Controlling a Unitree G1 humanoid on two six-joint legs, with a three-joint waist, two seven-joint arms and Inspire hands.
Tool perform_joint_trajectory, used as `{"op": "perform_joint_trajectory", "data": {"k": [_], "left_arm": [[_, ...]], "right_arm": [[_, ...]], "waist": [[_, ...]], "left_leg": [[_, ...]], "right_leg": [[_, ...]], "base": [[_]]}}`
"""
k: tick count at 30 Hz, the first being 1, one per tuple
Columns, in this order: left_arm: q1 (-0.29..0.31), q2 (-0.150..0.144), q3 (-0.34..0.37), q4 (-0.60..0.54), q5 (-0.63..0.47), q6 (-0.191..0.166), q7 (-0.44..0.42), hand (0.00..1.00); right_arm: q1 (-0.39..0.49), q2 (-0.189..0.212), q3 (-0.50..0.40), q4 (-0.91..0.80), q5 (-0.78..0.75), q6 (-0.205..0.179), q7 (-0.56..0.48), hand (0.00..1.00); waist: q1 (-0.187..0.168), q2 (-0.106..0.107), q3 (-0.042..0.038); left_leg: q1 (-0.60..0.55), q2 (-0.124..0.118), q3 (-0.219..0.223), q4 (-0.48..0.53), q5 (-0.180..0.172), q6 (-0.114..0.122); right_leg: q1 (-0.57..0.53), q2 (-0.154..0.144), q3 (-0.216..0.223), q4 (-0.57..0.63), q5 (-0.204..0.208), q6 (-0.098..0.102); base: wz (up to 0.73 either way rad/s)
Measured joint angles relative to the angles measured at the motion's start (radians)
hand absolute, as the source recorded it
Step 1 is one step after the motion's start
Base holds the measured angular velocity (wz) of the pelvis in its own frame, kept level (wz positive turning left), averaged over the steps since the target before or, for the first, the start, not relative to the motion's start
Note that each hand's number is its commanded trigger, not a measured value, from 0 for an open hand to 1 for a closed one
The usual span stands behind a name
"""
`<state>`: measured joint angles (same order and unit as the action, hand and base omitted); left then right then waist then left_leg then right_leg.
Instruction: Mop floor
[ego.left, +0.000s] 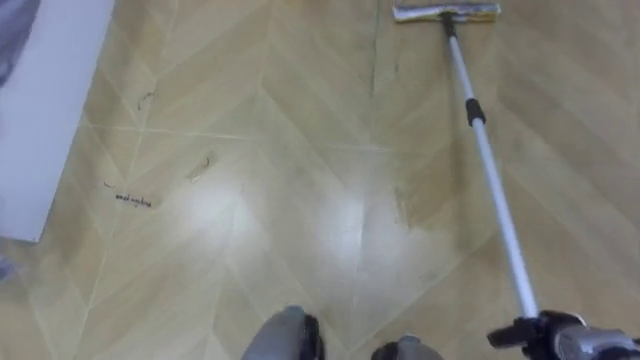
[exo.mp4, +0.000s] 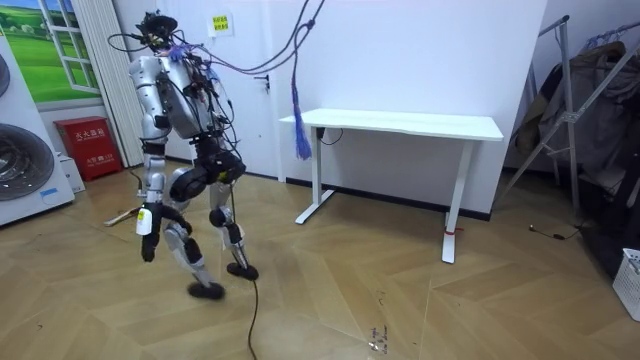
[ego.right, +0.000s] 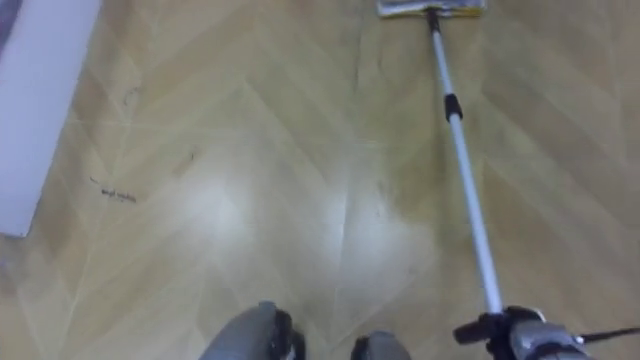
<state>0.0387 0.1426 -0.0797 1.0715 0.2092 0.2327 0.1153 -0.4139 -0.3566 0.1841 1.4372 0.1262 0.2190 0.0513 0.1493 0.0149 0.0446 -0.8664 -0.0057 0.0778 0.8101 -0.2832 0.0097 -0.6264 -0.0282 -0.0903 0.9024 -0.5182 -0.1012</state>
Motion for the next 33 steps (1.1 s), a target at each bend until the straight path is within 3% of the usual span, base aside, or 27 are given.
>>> {"op": "perform_joint_trajectory", "data": {"k": [1,2,4,6,7,8,9,10,12,13,14,16,18,20,21,23,25,26,27,28,29,30,31,32,33], "left_arm": [[0.008,0.001,0.0,0.002,0.001,0.0,-0.018,0.0],[0.01,0.001,0.0,0.002,0.0,-0.008,-0.033,0.0],[0.004,-0.002,-0.001,0.007,0.0,-0.015,-0.044,0.0],[-0.013,-0.005,-0.001,0.006,0.003,-0.017,-0.046,0.0],[-0.015,-0.008,-0.001,0.001,0.004,-0.023,-0.043,0.0],[-0.016,-0.012,-0.001,0.003,0.017,-0.026,-0.036,0.0],[-0.015,-0.014,-0.002,0.002,0.025,-0.027,-0.031,0.0],[-0.008,-0.013,-0.002,-0.017,0.035,-0.028,-0.024,0.0],[-0.001,-0.012,-0.014,-0.041,0.033,-0.024,-0.009,0.0],[0.001,-0.012,-0.013,-0.053,0.035,-0.024,-0.002,0.0],[0.009,-0.012,-0.01,-0.061,0.036,-0.022,0.008,0.0],[0.027,-0.02,-0.009,-0.072,0.036,-0.014,0.01,0.0],[0.05,-0.019,-0.008,-0.077,0.025,-0.01,0.01,0.0],[0.044,-0.008,-0.007,-0.079,-0.012,0.015,0.01,0.0],[0.044,-0.006,-0.006,-0.078,-0.024,0.015,0.011,0.0],[0.041,0.003,-0.027,-0.078,-0.09,0.015,0.014,0.0],[0.041,0.011,-0.034,-0.079,-0.132,0.014,0.014,0.0],[0.038,0.019,-0.036,-0.083,-0.137,0.008,0.014,0.0],[0.034,0.027,-0.042,-0.089,-0.137,0.007,0.014,0.0],[0.032,0.043,-0.041,-0.103,-0.134,0.007,0.014,0.0],[0.032,0.054,-0.04,-0.107,-0.133,0.008,0.015,0.0],[0.033,0.056,-0.039,-0.107,-0.132,0.009,0.015,0.0],[0.034,0.059,-0.04,-0.108,-0.126,0.008,0.013,0.0],[0.047,0.059,-0.04,-0.107,-0.107,0.01,0.004,0.0],[0.05,0.058,-0.04,-0.108,-0.098,0.01,-0.002,0.0]], "right_arm": [[0.024,0.003,0.004,0.0,0.0,0.0,0.012,1.0],[0.062,-0.001,0.012,0.001,-0.001,0.0,0.019,1.0],[0.135,-0.015,0.028,0.007,-0.002,-0.001,0.018,1.0],[0.216,-0.029,0.031,0.013,-0.011,-0.002,0.014,1.0],[0.277,-0.034,0.031,0.014,-0.013,-0.002,0.01,1.0],[0.331,-0.032,0.03,0.014,-0.012,-0.003,0.003,1.0],[0.353,-0.028,0.03,0.013,-0.009,-0.004,0.0,1.0],[0.383,-0.015,0.029,0.012,-0.006,-0.004,-0.008,1.0],[0.42,0.009,0.028,0.008,0.008,-0.004,-0.016,1.0],[0.441,0.027,0.02,-0.001,0.013,-0.005,-0.018,1.0],[0.448,0.046,0.014,-0.001,0.013,-0.007,-0.017,1.0],[0.464,0.058,0.013,-0.001,0.012,-0.007,-0.015,1.0],[0.471,0.059,0.012,-0.002,0.005,-0.007,-0.014,1.0],[0.442,0.058,0.008,0.0,0.003,0.003,-0.012,1.0],[0.428,0.055,0.007,0.004,0.004,0.007,-0.01,1.0],[0.317,0.031,0.017,0.033,0.004,0.031,-0.008,1.0],[0.215,0.006,0.019,0.04,0.003,0.037,-0.011,1.0],[0.14,-0.009,0.02,0.035,0.004,0.037,-0.015,1.0],[0.103,-0.016,0.02,0.029,0.007,0.036,-0.016,1.0],[0.037,-0.021,0.021,0.018,0.012,0.031,-0.018,1.0],[0.002,-0.029,0.022,0.004,0.036,0.029,-0.014,1.0],[-0.009,-0.033,0.021,-0.005,0.045,0.022,-0.012,1.0],[-0.024,-0.036,0.02,-0.024,0.048,0.019,-0.011,1.0],[-0.013,-0.034,0.022,-0.042,0.06,0.017,-0.008,1.0],[-0.005,-0.034,0.023,-0.043,0.069,0.015,-0.005,1.0]], "waist": [[-0.002,-0.002,-0.0067],[-0.004,-0.005,-0.0092],[-0.011,-0.008,-0.0127],[-0.018,0.001,-0.0185],[-0.037,0.007,-0.0266],[-0.05,0.022,-0.0368],[-0.056,0.031,-0.0415],[-0.066,0.046,-0.0399],[-0.097,0.067,-0.0402],[-0.112,0.073,-0.0439],[-0.118,0.073,-0.0437],[-0.119,0.066,-0.0399],[-0.115,0.072,-0.0432],[-0.116,0.07,-0.0394],[-0.115,0.065,-0.0357],[-0.104,0.057,-0.0298],[-0.087,0.043,-0.0212],[-0.083,0.034,-0.0156],[-0.081,0.029,-0.0122],[-0.061,0.003,0.0007],[-0.042,-0.005,-0.0046],[-0.031,-0.013,-0.0044],[-0.017,-0.018,-0.0048],[-0.012,-0.023,-0.0102],[-0.01,-0.023,-0.0122]], "left_leg": [[0.008,-0.015,0.002,-0.049,0.062,0.021],[0.029,-0.024,0.008,-0.065,0.088,0.045],[0.063,-0.041,0.02,-0.049,0.052,0.092],[0.09,-0.056,0.03,-0.022,0.003,0.113],[0.118,-0.081,0.022,-0.021,-0.023,0.124],[0.146,-0.095,0.007,-0.024,-0.046,0.13],[0.157,-0.097,0.003,-0.028,-0.053,0.132],[0.187,-0.096,0.001,-0.05,-0.06,0.133],[0.222,-0.095,-0.01,-0.088,-0.061,0.132],[0.238,-0.095,-0.013,-0.11,-0.063,0.129],[0.256,-0.094,-0.009,-0.127,-0.068,0.119],[0.29,-0.086,-0.01,-0.127,-0.092,0.103],[0.315,-0.065,-0.019,-0.097,-0.126,0.075],[0.316,-0.041,-0.027,-0.005,-0.142,0.047],[0.31,-0.038,-0.025,0.031,-0.143,0.044],[0.255,-0.005,-0.023,0.197,-0.124,0.012],[0.211,0.013,-0.022,0.304,-0.093,-0.022],[0.173,0.015,-0.02,0.322,-0.096,-0.026],[0.147,0.014,-0.02,0.312,-0.098,-0.025],[0.102,0.015,-0.021,0.259,-0.098,-0.025],[0.056,0.008,-0.019,0.16,-0.09,-0.027],[0.042,0.005,-0.014,0.101,-0.081,-0.036],[0.031,-0.001,-0.006,-0.008,-0.029,-0.012],[0.039,-0.008,-0.007,-0.054,0.033,0.009],[0.05,-0.009,-0.002,-0.067,0.051,0.02]], "right_leg": [[0.045,-0.007,0.0,-0.022,-0.016,0.012],[0.09,-0.014,-0.001,-0.049,-0.031,0.027],[0.128,-0.032,0.001,-0.042,-0.039,0.044],[0.121,-0.05,0.011,0.04,-0.009,0.094],[0.1,-0.064,0.014,0.119,0.037,0.117],[0.078,-0.068,0.023,0.188,0.075,0.124],[0.059,-0.065,0.039,0.208,0.074,0.123],[0.01,-0.061,0.048,0.221,0.072,0.123],[-0.063,-0.067,0.049,0.141,0.072,0.122],[-0.105,-0.078,0.051,0.036,0.084,0.118],[-0.135,-0.087,0.058,-0.082,0.126,0.112],[-0.147,-0.088,0.055,-0.159,0.226,0.105],[-0.107,-0.074,0.025,-0.154,0.246,0.08],[-0.076,-0.061,0.003,-0.111,0.197,0.05],[-0.072,-0.059,0.0,-0.094,0.18,0.043],[-0.067,-0.039,0.001,-0.025,0.125,0.023],[-0.074,-0.025,0.015,0.022,0.088,0.012],[-0.081,-0.013,0.027,0.04,0.074,0.01],[-0.084,-0.007,0.029,0.041,0.071,0.009],[-0.087,-0.003,0.04,0.04,0.069,0.002],[-0.083,0.001,0.043,0.028,0.069,0.005],[-0.076,0.004,0.043,0.02,0.069,0.01],[-0.05,0.004,0.042,0.009,0.058,0.014],[-0.014,0.002,0.043,-0.012,0.04,0.025],[0.006,0.002,0.041,-0.027,0.035,0.031]], "base": [[0.12],[0.17],[0.27],[0.3],[0.31],[0.26],[0.08],[0.0],[0.03],[0.0],[-0.08],[-0.14],[-0.11],[0.11],[0.13],[-0.1],[-0.19],[0.0],[-0.04],[-0.12],[-0.18],[-0.06],[0.0],[0.03],[0.12]]}}
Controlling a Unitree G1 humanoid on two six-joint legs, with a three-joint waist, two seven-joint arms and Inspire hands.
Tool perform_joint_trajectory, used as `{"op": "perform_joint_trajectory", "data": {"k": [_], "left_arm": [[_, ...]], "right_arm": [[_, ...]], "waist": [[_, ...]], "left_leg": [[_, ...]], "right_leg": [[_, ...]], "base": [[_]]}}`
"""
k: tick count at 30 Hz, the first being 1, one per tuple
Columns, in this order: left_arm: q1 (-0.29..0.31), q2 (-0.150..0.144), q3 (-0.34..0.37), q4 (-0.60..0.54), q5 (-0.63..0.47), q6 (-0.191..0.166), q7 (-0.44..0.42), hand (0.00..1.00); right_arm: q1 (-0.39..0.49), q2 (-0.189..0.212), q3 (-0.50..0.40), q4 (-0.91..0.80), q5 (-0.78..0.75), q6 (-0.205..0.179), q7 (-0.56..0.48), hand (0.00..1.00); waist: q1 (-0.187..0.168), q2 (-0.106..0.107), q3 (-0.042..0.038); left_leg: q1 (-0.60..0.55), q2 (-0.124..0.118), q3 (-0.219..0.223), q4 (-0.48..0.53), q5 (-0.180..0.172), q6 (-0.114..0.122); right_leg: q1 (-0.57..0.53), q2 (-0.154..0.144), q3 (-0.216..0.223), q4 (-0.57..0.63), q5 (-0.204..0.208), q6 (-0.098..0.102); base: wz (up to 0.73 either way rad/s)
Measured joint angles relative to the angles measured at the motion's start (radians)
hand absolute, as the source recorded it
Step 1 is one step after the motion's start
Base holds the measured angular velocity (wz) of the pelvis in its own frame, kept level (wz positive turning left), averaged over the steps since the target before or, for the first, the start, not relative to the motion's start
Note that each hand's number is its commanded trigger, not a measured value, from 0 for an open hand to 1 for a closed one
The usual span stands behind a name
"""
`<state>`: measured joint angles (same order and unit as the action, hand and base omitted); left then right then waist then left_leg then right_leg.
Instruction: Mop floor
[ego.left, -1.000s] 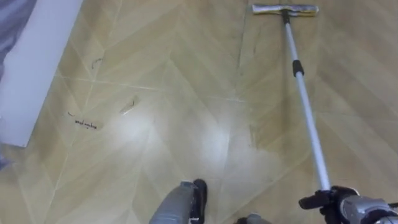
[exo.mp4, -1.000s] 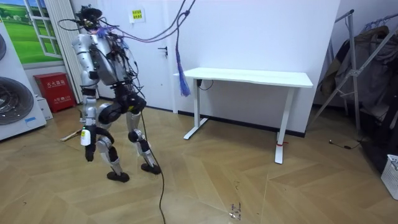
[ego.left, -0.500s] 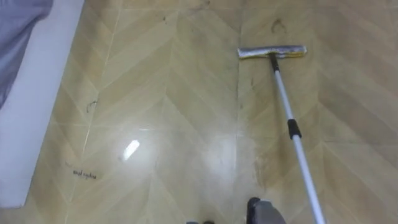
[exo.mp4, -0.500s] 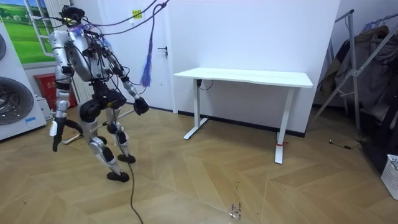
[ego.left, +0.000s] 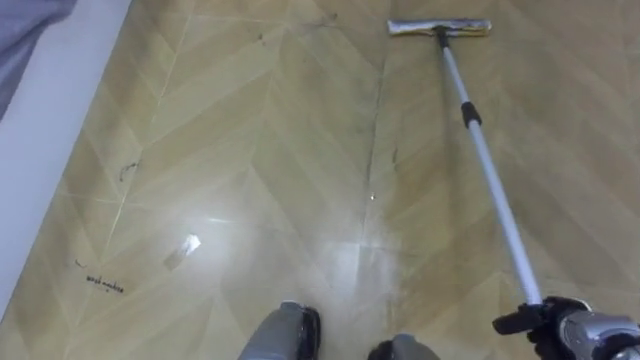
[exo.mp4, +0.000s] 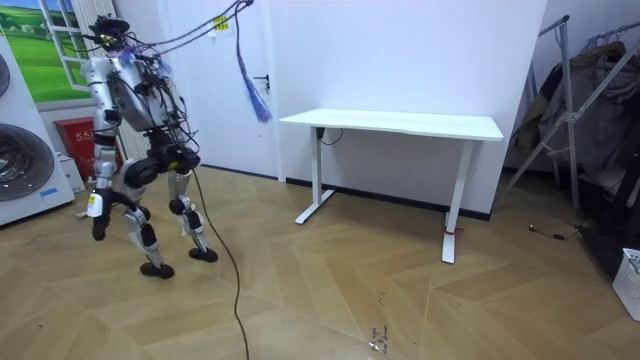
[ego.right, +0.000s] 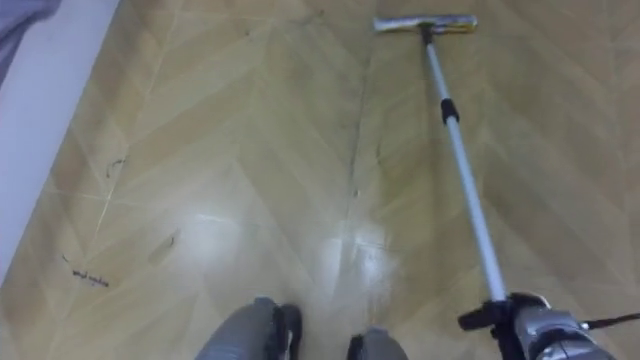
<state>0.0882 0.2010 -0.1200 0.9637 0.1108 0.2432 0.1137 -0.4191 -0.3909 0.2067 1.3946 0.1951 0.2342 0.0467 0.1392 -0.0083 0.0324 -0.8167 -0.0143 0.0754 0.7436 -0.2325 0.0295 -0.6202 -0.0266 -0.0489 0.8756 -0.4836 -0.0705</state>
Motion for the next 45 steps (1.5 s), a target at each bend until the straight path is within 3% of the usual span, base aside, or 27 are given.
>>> {"op": "perform_joint_trajectory", "data": {"k": [1,3,4,5,7,8,12,14,16,19,23,25,26,27,28,29,31,32,34,35,36,38,40,42,43,44,45], "left_arm": [[-0.003,0.0,0.0,-0.002,0.004,-0.001,-0.012,0.0],[-0.031,-0.004,-0.001,-0.002,0.015,-0.002,-0.029,0.0],[-0.045,-0.009,-0.001,-0.006,0.018,-0.004,-0.031,0.0],[-0.052,-0.016,-0.002,-0.022,0.017,-0.009,-0.031,0.0],[-0.051,-0.025,-0.003,-0.04,0.015,-0.023,-0.027,0.0],[-0.051,-0.032,-0.007,-0.041,0.014,-0.032,-0.021,0.0],[-0.043,-0.035,-0.012,-0.042,0.016,-0.032,0.002,0.0],[-0.018,-0.036,-0.011,-0.047,0.021,-0.02,0.014,0.0],[0.015,-0.038,-0.011,-0.052,0.022,-0.011,0.013,0.0],[0.016,-0.034,-0.011,-0.042,-0.004,0.003,0.013,0.0],[0.017,-0.027,-0.024,-0.037,-0.04,0.008,0.037,0.0],[0.013,-0.006,-0.039,-0.049,-0.039,0.006,0.038,0.0],[0.013,0.01,-0.04,-0.062,-0.039,0.004,0.04,0.0],[0.014,0.014,-0.04,-0.064,-0.037,0.003,0.044,0.0],[0.014,0.014,-0.039,-0.064,-0.03,0.005,0.046,0.0],[0.02,0.013,-0.039,-0.063,-0.029,0.004,0.041,0.0],[0.04,0.013,-0.041,-0.062,-0.029,0.002,0.02,0.0],[0.037,0.01,-0.042,-0.062,-0.029,0.001,0.003,0.0],[0.014,0.008,-0.045,-0.055,-0.03,-0.009,-0.016,0.0],[-0.005,0.005,-0.044,-0.052,-0.03,-0.014,-0.017,0.0],[-0.013,0.003,-0.044,-0.052,-0.03,-0.015,-0.017,0.0],[-0.031,-0.012,-0.042,-0.076,-0.03,-0.031,-0.01,0.0],[-0.038,-0.026,-0.042,-0.082,-0.031,-0.048,-0.006,0.0],[-0.038,-0.03,-0.039,-0.079,-0.03,-0.05,-0.005,0.0],[-0.035,-0.029,-0.038,-0.079,-0.031,-0.05,-0.001,0.0],[-0.033,-0.032,-0.037,-0.07,-0.035,-0.049,0.009,0.0],[-0.03,-0.035,-0.037,-0.066,-0.036,-0.048,0.01,0.0]], "right_arm": [[0.026,-0.001,0.001,0.001,0.01,0.0,0.006,1.0],[0.094,-0.01,0.007,0.005,0.019,-0.002,0.017,1.0],[0.15,-0.016,0.007,0.023,0.028,-0.005,0.022,1.0],[0.208,-0.017,0.016,0.042,0.028,-0.004,0.017,1.0],[0.289,-0.01,0.022,0.047,0.028,-0.002,0.001,1.0],[0.32,-0.001,0.022,0.047,0.031,-0.002,-0.015,1.0],[0.399,0.061,0.021,0.044,0.049,-0.004,-0.045,1.0],[0.452,0.102,0.021,0.038,0.052,-0.005,-0.047,1.0],[0.482,0.11,0.018,0.005,0.035,-0.004,-0.046,1.0],[0.438,0.109,0.005,0.007,0.014,0.007,-0.043,1.0],[0.222,0.047,0.01,0.039,-0.009,0.036,-0.043,1.0],[0.1,0.022,0.024,0.037,-0.001,0.038,-0.045,1.0],[0.032,0.017,0.03,0.028,0.007,0.037,-0.048,1.0],[0.016,0.012,0.039,0.019,0.022,0.036,-0.048,1.0],[-0.014,0.006,0.043,-0.002,0.045,0.017,-0.043,1.0],[-0.024,0.006,0.042,-0.022,0.059,0.007,-0.037,1.0],[-0.009,0.011,0.044,-0.037,0.074,0.012,-0.019,1.0],[0.024,0.007,0.043,-0.033,0.075,0.029,-0.01,1.0],[0.111,-0.004,0.043,-0.031,0.076,0.022,-0.011,1.0],[0.158,-0.006,0.045,-0.019,0.073,0.02,-0.008,1.0],[0.178,-0.006,0.045,-0.007,0.073,0.019,-0.006,1.0],[0.263,-0.004,0.045,0.023,0.068,0.021,-0.024,1.0],[0.302,0.007,0.045,0.022,0.068,0.018,-0.053,1.0],[0.332,0.04,0.043,0.022,0.069,0.01,-0.068,1.0],[0.351,0.066,0.043,0.022,0.069,0.005,-0.068,1.0],[0.367,0.089,0.043,0.021,0.069,0.005,-0.067,1.0],[0.372,0.098,0.042,0.021,0.069,0.005,-0.066,1.0]], "waist": [[0.002,0.0,-0.0029],[0.0,0.004,-0.0049],[0.0,0.009,-0.0065],[0.0,0.028,-0.0146],[-0.007,0.061,-0.0256],[-0.026,0.09,-0.0254],[-0.081,0.133,-0.0305],[-0.096,0.117,-0.0209],[-0.097,0.115,-0.0325],[-0.108,0.107,-0.0259],[-0.071,0.071,-0.0052],[-0.063,0.047,0.006],[-0.043,0.015,0.0108],[-0.027,0.013,0.0059],[-0.004,0.004,0.006],[0.005,0.001,0.005],[0.007,-0.01,-0.0004],[0.004,-0.012,-0.006],[0.003,-0.004,-0.0056],[0.003,0.002,-0.0062],[0.0,0.008,-0.0063],[-0.014,0.055,-0.0146],[-0.04,0.095,-0.0131],[-0.066,0.102,-0.0171],[-0.081,0.1,-0.0181],[-0.095,0.096,-0.0195],[-0.102,0.096,-0.0201]], "left_leg": [[0.026,0.002,0.006,-0.009,0.013,0.02],[0.044,-0.011,0.022,0.012,-0.011,0.056],[0.055,-0.021,0.038,0.033,-0.042,0.074],[0.071,-0.026,0.047,0.059,-0.081,0.088],[0.111,-0.035,0.039,0.065,-0.127,0.099],[0.136,-0.037,0.032,0.049,-0.139,0.1],[0.199,-0.038,0.033,-0.035,-0.143,0.095],[0.257,-0.033,0.036,-0.053,-0.176,0.067],[0.289,-0.015,0.03,-0.045,-0.207,0.035],[0.292,0.007,0.016,0.054,-0.218,0.011],[0.17,0.057,0.017,0.352,-0.144,-0.044],[0.073,0.054,0.03,0.349,-0.148,-0.044],[0.015,0.054,0.052,0.288,-0.146,-0.041],[-0.013,0.053,0.053,0.243,-0.143,-0.043],[-0.044,0.049,0.058,0.123,-0.122,-0.052],[-0.048,0.037,0.06,0.011,-0.059,-0.025],[-0.01,0.013,0.052,-0.039,0.036,0.016],[0.02,0.006,0.058,-0.04,0.052,0.036],[0.037,-0.001,0.067,-0.001,0.022,0.083],[0.048,-0.013,0.067,0.028,-0.015,0.094],[0.057,-0.019,0.068,0.039,-0.033,0.1],[0.102,-0.04,0.056,0.051,-0.088,0.114],[0.142,-0.042,0.054,0.025,-0.105,0.116],[0.188,-0.051,0.054,-0.029,-0.103,0.113],[0.217,-0.055,0.054,-0.051,-0.108,0.105],[0.243,-0.058,0.051,-0.06,-0.12,0.09],[0.258,-0.051,0.047,-0.07,-0.125,0.083]], "right_leg": [[0.034,-0.006,-0.005,-0.025,-0.009,0.011],[0.052,-0.028,-0.004,0.005,-0.017,0.025],[0.036,-0.052,-0.009,0.078,-0.003,0.049],[0.008,-0.067,-0.009,0.17,0.04,0.077],[-0.028,-0.069,-0.004,0.278,0.12,0.092],[-0.062,-0.068,0.003,0.29,0.12,0.091],[-0.179,-0.062,0.008,0.025,0.133,0.081],[-0.184,-0.065,0.001,-0.169,0.247,0.06],[-0.151,-0.055,-0.026,-0.162,0.261,0.037],[-0.12,-0.043,-0.056,-0.105,0.194,-0.006],[-0.115,-0.007,-0.034,0.001,0.093,-0.029],[-0.118,0.0,-0.026,0.022,0.072,-0.039],[-0.117,0.006,-0.014,0.029,0.062,-0.045],[-0.11,0.013,-0.012,0.024,0.059,-0.048],[-0.085,0.025,-0.016,0.01,0.05,-0.044],[-0.042,0.026,-0.029,-0.001,0.032,-0.039],[0.029,0.018,-0.033,-0.016,-0.011,-0.023],[0.067,0.007,-0.041,-0.027,-0.03,-0.01],[0.094,-0.009,-0.044,0.006,-0.04,0.002],[0.071,-0.028,-0.043,0.099,-0.017,0.041],[0.053,-0.039,-0.041,0.153,0.007,0.062],[-0.016,-0.057,-0.024,0.291,0.088,0.092],[-0.077,-0.063,-0.006,0.248,0.085,0.097],[-0.114,-0.065,0.016,0.087,0.091,0.093],[-0.113,-0.075,0.016,-0.057,0.129,0.084],[-0.103,-0.074,0.014,-0.114,0.22,0.07],[-0.086,-0.068,0.009,-0.129,0.216,0.064]], "base": [[0.25],[0.35],[0.36],[0.27],[-0.04],[-0.15],[-0.06],[-0.05],[-0.2],[0.03],[-0.16],[-0.03],[-0.09],[-0.22],[-0.04],[0.06],[0.25],[0.34],[0.35],[0.25],[0.16],[0.15],[0.0],[0.0],[0.04],[0.0],[-0.16]]}}
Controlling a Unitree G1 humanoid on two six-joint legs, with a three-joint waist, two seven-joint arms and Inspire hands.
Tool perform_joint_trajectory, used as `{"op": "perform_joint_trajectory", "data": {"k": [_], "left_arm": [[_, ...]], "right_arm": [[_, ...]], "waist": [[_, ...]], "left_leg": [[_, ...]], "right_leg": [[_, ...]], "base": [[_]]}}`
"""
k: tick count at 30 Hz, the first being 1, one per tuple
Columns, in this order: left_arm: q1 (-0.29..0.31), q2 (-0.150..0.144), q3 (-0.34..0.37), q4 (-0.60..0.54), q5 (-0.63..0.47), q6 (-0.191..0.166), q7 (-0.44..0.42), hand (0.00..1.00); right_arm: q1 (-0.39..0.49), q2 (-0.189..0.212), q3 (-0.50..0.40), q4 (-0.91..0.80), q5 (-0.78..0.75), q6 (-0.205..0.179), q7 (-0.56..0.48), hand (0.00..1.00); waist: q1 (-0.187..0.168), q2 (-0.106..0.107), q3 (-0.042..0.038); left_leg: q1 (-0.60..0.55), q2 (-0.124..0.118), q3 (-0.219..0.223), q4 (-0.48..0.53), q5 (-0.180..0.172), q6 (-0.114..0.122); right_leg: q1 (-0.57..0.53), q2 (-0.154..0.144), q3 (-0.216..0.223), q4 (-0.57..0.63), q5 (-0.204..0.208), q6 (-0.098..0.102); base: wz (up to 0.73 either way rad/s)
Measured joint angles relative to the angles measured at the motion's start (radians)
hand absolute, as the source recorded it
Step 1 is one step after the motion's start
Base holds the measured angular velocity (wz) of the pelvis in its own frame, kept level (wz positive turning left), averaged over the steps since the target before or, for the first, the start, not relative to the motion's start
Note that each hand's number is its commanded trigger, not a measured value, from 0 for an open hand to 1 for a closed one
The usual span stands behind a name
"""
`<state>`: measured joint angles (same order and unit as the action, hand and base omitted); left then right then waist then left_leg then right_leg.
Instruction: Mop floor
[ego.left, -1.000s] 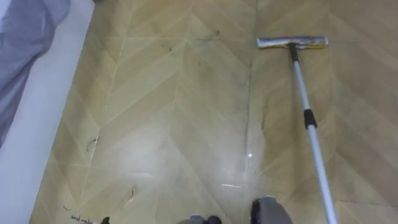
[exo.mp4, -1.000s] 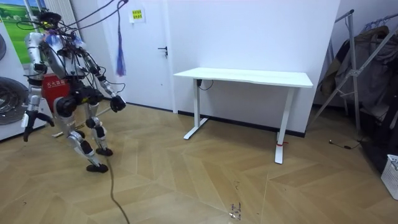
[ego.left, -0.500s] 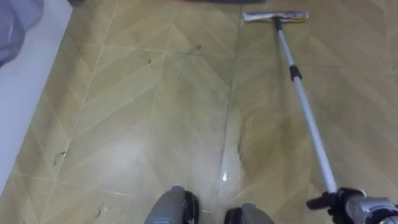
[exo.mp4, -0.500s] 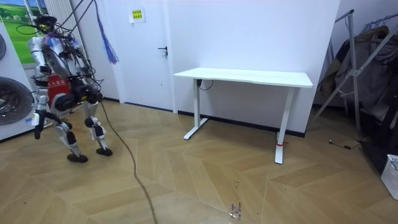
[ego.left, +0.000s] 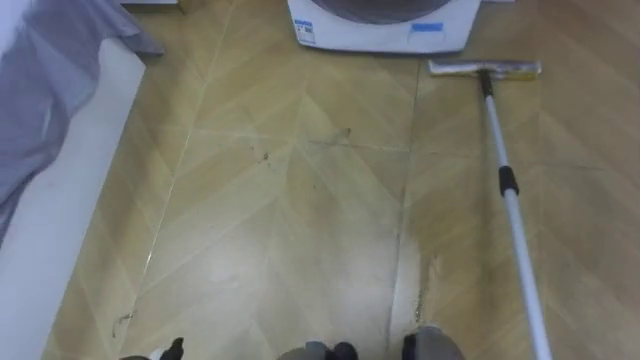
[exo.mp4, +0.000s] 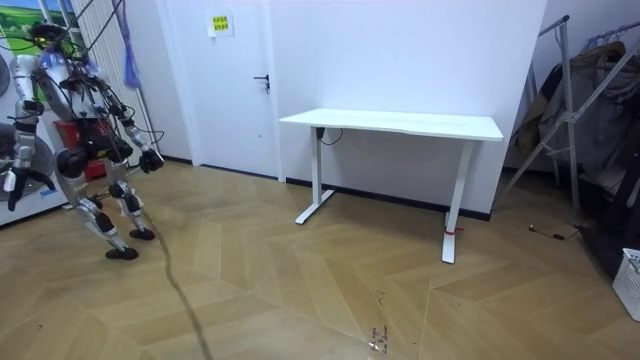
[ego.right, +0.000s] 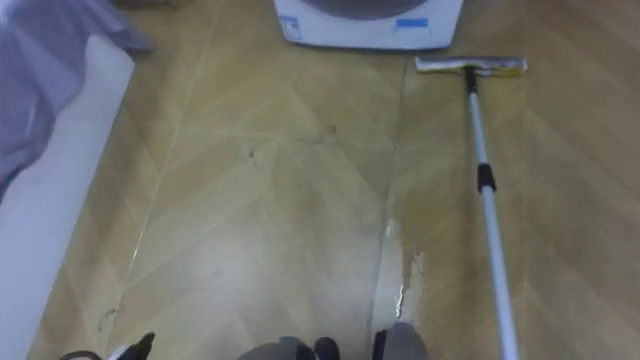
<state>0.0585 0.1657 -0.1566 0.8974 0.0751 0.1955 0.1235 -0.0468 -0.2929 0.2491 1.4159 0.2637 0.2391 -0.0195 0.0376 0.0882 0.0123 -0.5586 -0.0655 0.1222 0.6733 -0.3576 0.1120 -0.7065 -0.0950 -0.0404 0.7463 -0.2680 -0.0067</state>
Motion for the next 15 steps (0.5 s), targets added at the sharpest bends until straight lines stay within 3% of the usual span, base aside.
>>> {"op": "perform_joint_trajectory", "data": {"k": [2,4,7,8,12,15], "left_arm": [[0.01,0.0,0.004,0.022,0.004,0.0,0.001,0.0],[0.012,-0.001,0.019,0.031,0.003,0.007,0.002,0.0],[0.029,0.003,0.025,0.027,0.004,0.018,0.004,0.0],[0.039,0.002,0.027,0.036,0.005,0.019,0.005,0.0],[0.055,-0.002,0.03,0.069,0.014,0.021,0.021,0.0],[0.06,-0.002,0.039,0.095,0.037,0.023,0.023,0.0]], "right_arm": [[0.014,0.021,0.002,0.001,-0.002,0.002,0.022,1.0],[0.033,0.024,0.002,0.001,-0.007,0.002,0.031,1.0],[0.037,0.025,0.004,-0.001,-0.04,0.014,0.037,1.0],[0.036,0.028,0.004,0.0,-0.053,0.015,0.038,1.0],[0.035,0.033,0.0,0.019,-0.089,0.025,0.046,1.0],[0.035,0.041,-0.01,0.025,-0.117,0.041,0.068,1.0]], "waist": [[-0.004,-0.01,0.0009],[-0.008,-0.031,0.0007],[-0.006,-0.064,0.0085],[-0.006,-0.074,0.0068],[-0.011,-0.088,0.0024],[-0.012,-0.103,-0.0029]], "left_leg": [[0.061,0.019,-0.02,-0.025,-0.015,-0.031],[0.092,0.028,-0.029,-0.024,-0.021,-0.042],[0.15,0.052,-0.026,-0.026,-0.027,-0.053],[0.179,0.057,-0.032,-0.041,-0.025,-0.059],[0.295,0.052,-0.061,-0.154,-0.008,-0.087],[0.407,0.054,-0.056,-0.28,0.041,-0.092]], "right_leg": [[0.067,0.029,-0.027,-0.038,-0.01,-0.027],[0.101,0.034,-0.036,-0.036,-0.031,-0.041],[0.165,0.056,-0.046,-0.057,-0.045,-0.058],[0.195,0.064,-0.049,-0.075,-0.045,-0.064],[0.292,0.068,-0.063,-0.136,-0.043,-0.069],[0.382,0.083,-0.056,-0.231,-0.012,-0.067]], "base": [[-0.16],[0.12],[0.02],[-0.04],[0.07],[-0.08]]}}
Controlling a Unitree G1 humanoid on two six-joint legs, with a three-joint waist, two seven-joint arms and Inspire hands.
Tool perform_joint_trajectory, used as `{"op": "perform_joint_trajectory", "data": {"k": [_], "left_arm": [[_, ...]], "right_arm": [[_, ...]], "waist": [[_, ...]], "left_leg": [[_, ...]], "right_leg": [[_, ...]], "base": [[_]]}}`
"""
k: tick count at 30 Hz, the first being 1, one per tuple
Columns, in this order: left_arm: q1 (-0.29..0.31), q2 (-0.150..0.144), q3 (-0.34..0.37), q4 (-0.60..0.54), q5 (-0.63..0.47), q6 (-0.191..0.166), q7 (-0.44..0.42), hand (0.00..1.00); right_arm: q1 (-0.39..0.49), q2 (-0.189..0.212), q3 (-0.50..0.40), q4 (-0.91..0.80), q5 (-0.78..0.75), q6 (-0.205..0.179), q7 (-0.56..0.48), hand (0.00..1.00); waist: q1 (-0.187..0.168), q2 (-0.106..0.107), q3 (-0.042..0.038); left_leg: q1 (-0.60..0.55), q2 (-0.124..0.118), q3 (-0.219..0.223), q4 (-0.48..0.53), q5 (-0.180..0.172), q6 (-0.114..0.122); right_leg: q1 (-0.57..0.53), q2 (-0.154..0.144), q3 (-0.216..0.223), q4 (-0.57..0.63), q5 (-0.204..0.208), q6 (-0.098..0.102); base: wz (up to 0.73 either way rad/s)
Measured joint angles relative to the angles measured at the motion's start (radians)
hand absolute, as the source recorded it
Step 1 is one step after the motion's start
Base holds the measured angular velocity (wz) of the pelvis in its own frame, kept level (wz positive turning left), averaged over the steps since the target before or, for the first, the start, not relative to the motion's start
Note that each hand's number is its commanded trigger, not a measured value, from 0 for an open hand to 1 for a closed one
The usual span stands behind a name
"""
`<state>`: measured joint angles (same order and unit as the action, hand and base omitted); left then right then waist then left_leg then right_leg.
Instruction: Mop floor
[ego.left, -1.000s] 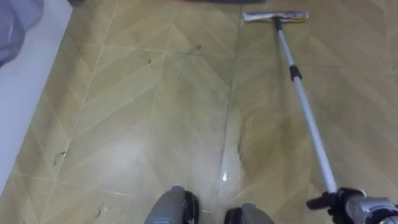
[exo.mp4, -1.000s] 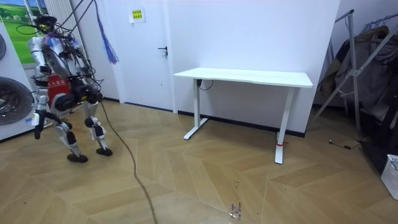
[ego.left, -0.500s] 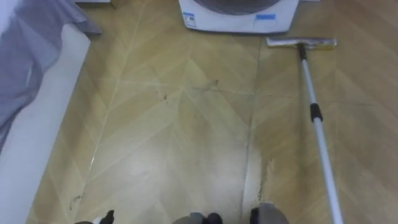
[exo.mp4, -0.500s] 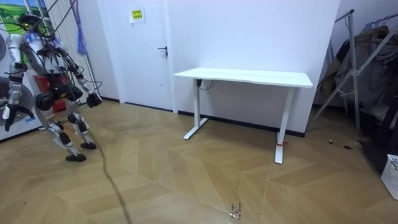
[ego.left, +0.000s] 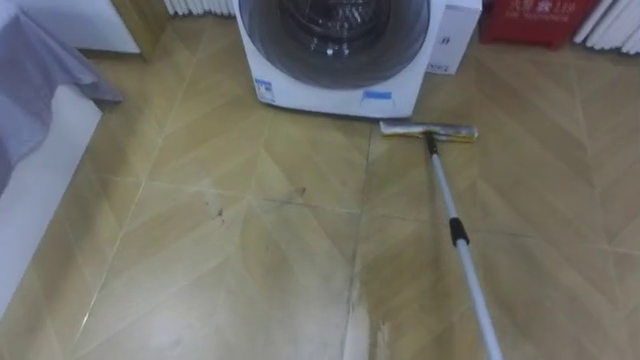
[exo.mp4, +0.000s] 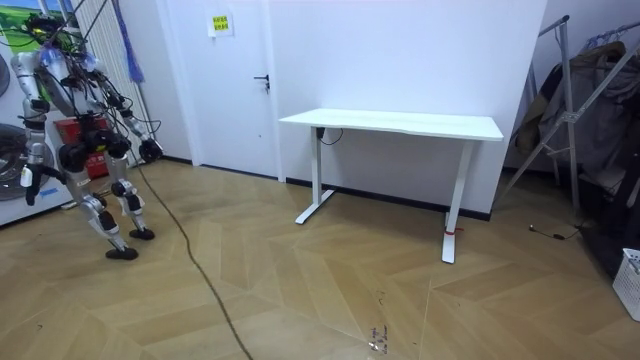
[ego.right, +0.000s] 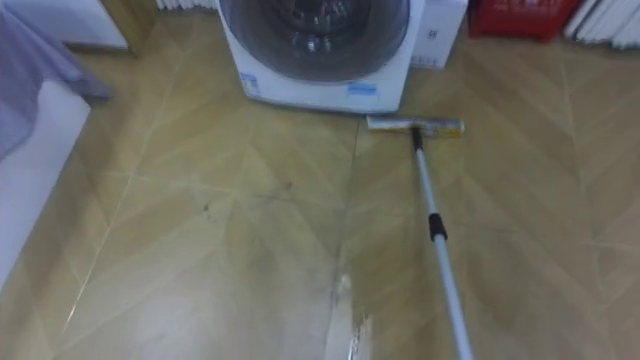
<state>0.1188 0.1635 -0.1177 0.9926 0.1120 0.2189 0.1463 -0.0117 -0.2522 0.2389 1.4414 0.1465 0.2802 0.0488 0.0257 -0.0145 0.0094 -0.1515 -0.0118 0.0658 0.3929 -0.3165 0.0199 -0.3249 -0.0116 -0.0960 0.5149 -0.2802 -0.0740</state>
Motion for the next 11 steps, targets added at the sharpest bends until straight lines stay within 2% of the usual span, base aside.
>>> {"op": "perform_joint_trajectory", "data": {"k": [2,3,5,11], "left_arm": [[0.025,0.0,0.003,0.002,0.001,0.003,0.0,0.0],[0.029,0.0,0.007,0.002,0.002,0.003,-0.001,0.0],[0.046,0.001,0.041,0.0,0.002,0.016,-0.001,0.0],[0.071,0.001,0.097,0.004,0.064,0.068,-0.008,0.0]], "right_arm": [[0.004,0.001,-0.017,-0.003,-0.032,0.005,0.013,1.0],[0.007,0.002,-0.028,-0.003,-0.044,0.006,0.018,1.0],[0.028,0.011,-0.048,-0.014,-0.082,0.009,0.022,1.0],[0.075,0.044,-0.071,-0.044,-0.119,0.035,0.032,1.0]], "waist": [[0.001,0.004,-0.0034],[0.0,0.004,-0.0032],[-0.002,0.001,-0.0034],[-0.007,-0.014,-0.0074]], "left_leg": [[0.085,0.006,0.006,-0.096,0.041,-0.001],[0.104,0.007,0.007,-0.111,0.047,-0.002],[0.167,0.018,0.015,-0.146,0.053,-0.005],[0.245,0.023,0.022,-0.177,0.053,-0.006]], "right_leg": [[0.077,0.019,0.012,-0.084,0.032,0.004],[0.096,0.022,0.012,-0.1,0.037,0.003],[0.161,0.033,0.01,-0.14,0.048,0.001],[0.227,0.047,0.015,-0.159,0.048,0.002]], "base": [[-0.12],[-0.08],[-0.1],[-0.05]]}}
